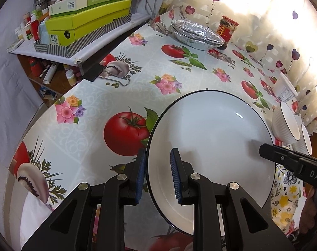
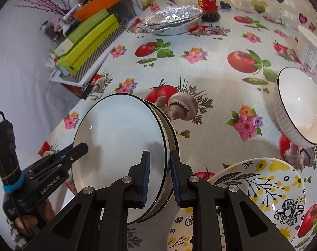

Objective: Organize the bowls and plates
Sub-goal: 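Lower the held plate against the stacked white plates with the right gripper, then open the right gripper and withdraw it from the white plate stack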

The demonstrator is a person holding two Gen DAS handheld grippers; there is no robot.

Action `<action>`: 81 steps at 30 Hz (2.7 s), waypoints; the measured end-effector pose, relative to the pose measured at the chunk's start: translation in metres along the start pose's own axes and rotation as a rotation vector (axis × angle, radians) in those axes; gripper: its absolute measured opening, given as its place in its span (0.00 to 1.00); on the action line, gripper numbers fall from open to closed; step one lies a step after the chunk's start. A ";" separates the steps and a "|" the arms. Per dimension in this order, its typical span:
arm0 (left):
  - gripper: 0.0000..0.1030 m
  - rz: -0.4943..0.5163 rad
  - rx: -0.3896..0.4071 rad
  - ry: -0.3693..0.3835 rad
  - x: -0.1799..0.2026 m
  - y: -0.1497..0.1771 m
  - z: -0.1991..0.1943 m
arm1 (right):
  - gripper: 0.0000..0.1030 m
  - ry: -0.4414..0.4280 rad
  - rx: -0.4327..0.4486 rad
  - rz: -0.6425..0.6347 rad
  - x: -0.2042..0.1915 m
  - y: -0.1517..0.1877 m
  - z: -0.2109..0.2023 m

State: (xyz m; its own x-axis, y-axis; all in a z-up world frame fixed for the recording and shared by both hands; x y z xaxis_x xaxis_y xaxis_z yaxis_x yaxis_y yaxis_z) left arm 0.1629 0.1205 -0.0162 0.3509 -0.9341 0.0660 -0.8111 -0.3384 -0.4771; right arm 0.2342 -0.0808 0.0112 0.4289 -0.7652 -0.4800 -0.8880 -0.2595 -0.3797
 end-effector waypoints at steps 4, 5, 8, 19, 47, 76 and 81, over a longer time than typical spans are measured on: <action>0.23 -0.008 -0.017 0.001 -0.001 0.002 0.005 | 0.19 -0.024 -0.017 0.018 0.003 -0.001 -0.001; 0.23 -0.012 -0.018 0.004 -0.001 0.002 0.004 | 0.20 -0.026 -0.020 0.017 0.002 -0.001 -0.001; 0.23 -0.022 -0.018 0.017 -0.001 0.001 0.004 | 0.22 -0.031 -0.033 0.017 0.002 0.000 -0.001; 0.23 -0.020 -0.017 0.012 -0.002 0.004 0.005 | 0.31 -0.014 -0.064 -0.007 -0.005 0.000 -0.005; 0.23 -0.013 -0.003 0.062 -0.003 0.004 -0.001 | 0.11 0.072 0.097 -0.113 -0.024 0.013 -0.018; 0.25 0.024 0.105 0.123 0.003 0.007 -0.039 | 0.07 0.187 0.211 -0.120 -0.017 0.024 -0.021; 0.25 0.046 0.112 0.139 0.012 0.008 -0.043 | 0.07 0.190 0.216 -0.110 -0.017 0.026 -0.020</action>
State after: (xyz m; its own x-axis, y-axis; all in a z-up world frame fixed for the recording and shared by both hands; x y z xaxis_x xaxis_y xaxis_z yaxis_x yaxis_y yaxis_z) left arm 0.1404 0.1017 0.0180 0.2400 -0.9577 0.1586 -0.7652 -0.2872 -0.5762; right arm 0.2007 -0.0868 0.0255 0.4639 -0.8410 -0.2783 -0.7734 -0.2313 -0.5902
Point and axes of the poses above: each gripper's, at about its wrist camera, not at the fingertips, and z roughly the way its jaws point, x to its right, y to its underside, the point moved 2 cm from there along z, roughly the way its jaws point, and after that the axes turned 8 degrees about -y, right-handed, at the moved point
